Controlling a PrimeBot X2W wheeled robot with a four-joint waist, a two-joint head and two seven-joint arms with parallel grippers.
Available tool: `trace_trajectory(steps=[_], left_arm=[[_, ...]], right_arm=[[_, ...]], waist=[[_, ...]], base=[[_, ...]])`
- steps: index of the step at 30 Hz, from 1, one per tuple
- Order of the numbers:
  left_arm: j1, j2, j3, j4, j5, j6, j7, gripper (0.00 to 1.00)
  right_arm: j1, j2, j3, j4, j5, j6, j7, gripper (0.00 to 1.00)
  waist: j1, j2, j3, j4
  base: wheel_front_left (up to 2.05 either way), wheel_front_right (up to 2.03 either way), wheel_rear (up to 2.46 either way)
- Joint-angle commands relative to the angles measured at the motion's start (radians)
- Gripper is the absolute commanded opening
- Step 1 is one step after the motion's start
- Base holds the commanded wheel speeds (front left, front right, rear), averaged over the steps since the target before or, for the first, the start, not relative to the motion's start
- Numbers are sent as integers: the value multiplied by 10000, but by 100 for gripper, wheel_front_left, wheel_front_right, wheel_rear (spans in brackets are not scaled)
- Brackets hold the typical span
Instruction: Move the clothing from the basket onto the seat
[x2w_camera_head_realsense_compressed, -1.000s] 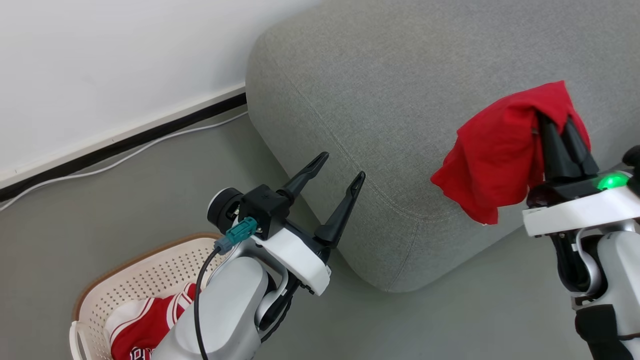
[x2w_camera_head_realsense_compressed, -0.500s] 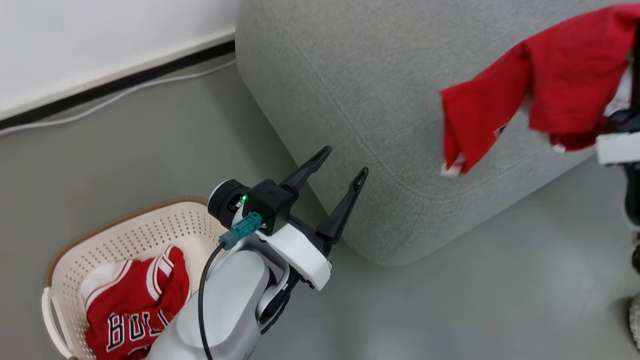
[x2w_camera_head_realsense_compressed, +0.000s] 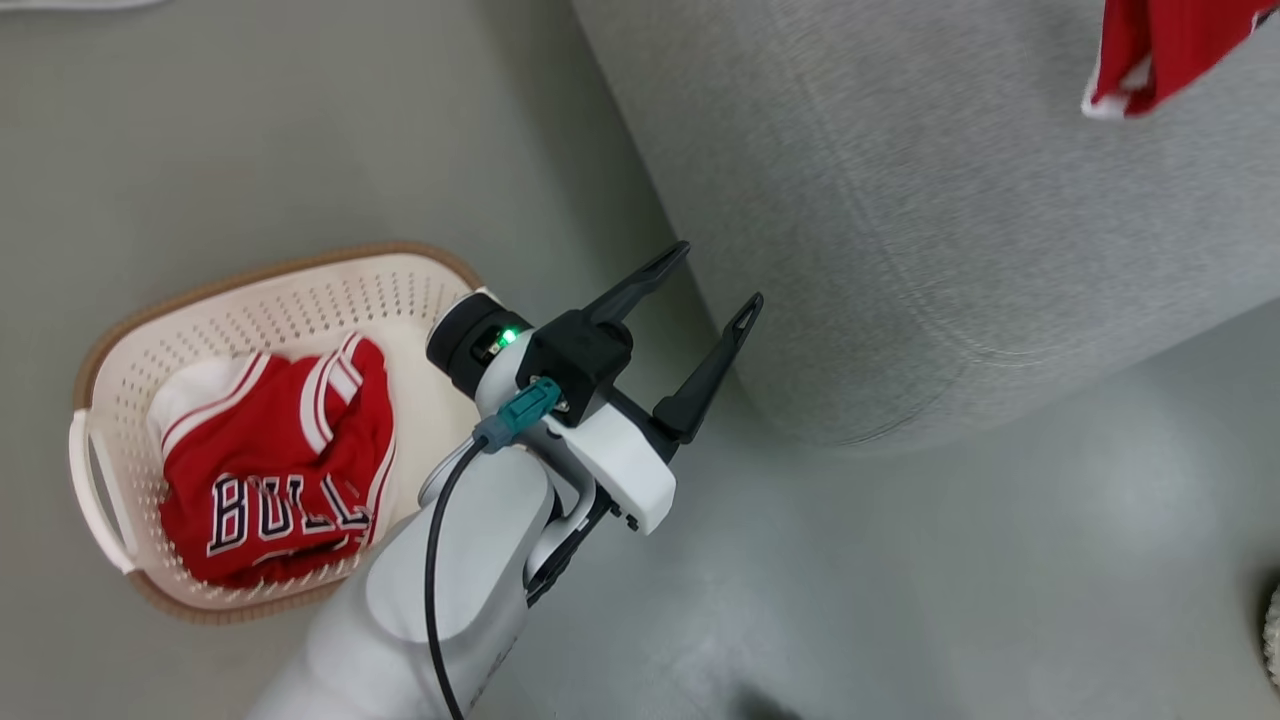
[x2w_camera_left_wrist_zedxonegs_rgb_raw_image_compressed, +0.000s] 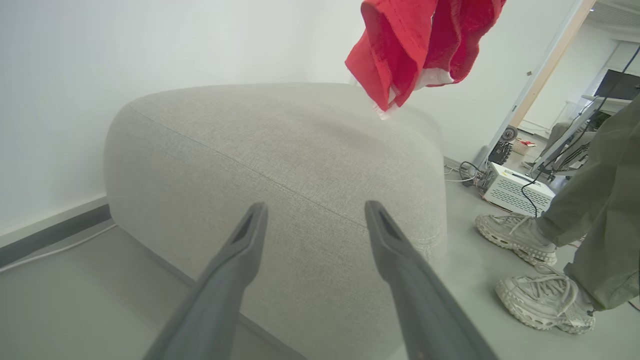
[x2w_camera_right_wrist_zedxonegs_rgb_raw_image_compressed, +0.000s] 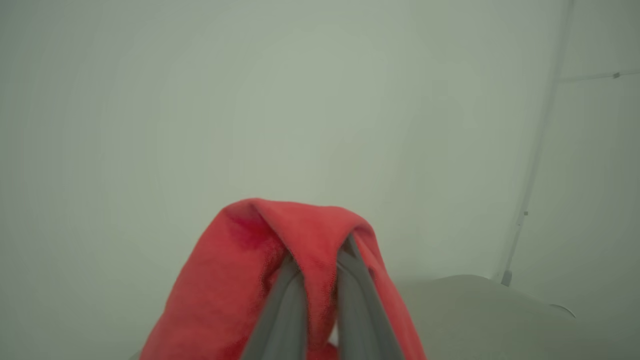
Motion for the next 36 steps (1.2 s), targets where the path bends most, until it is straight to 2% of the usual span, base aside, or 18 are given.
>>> trace_trajectory(steps=[1,5,12,21,23,28,36], left_arm=[[-385,-30,147,-228,79,75,-59,100],[-654,-30,-60,-291,73,191,-59,100],[-784,-30,-417,-388,-67,424,-59,100],[-785,-30,-755,-589,-251,585,-59,100],[-770,-30,-746,-568,-253,635,-59,100],[-763,-30,-743,-511,-271,672,-59,100],[-721,-30,-896,-418,-442,657,-59,100]], right_arm=[[-283,-446,-185,-33,-80,40,-59,0],[-1096,-896,-778,699,-440,40,-59,0],[-2501,-1504,-2407,2101,-1195,40,-59,0],[-3516,-2408,-3501,3666,-2152,40,-59,0],[-3685,-2301,-3543,3911,-2146,40,-59,0],[-3640,-1552,-2881,4681,-1627,40,-59,0],[-2465,-765,-2076,5576,-321,40,-59,0]], waist=[[0,0,689,545],[0,0,1298,992],[0,0,2106,1814],[0,0,2525,2671],[0,0,2589,2735],[0,0,2669,2741],[0,0,2358,2598]], base=[[0,0,0],[0,0,0],[0,0,0],[0,0,0],[0,0,0],[0,0,0],[0,0,0]])
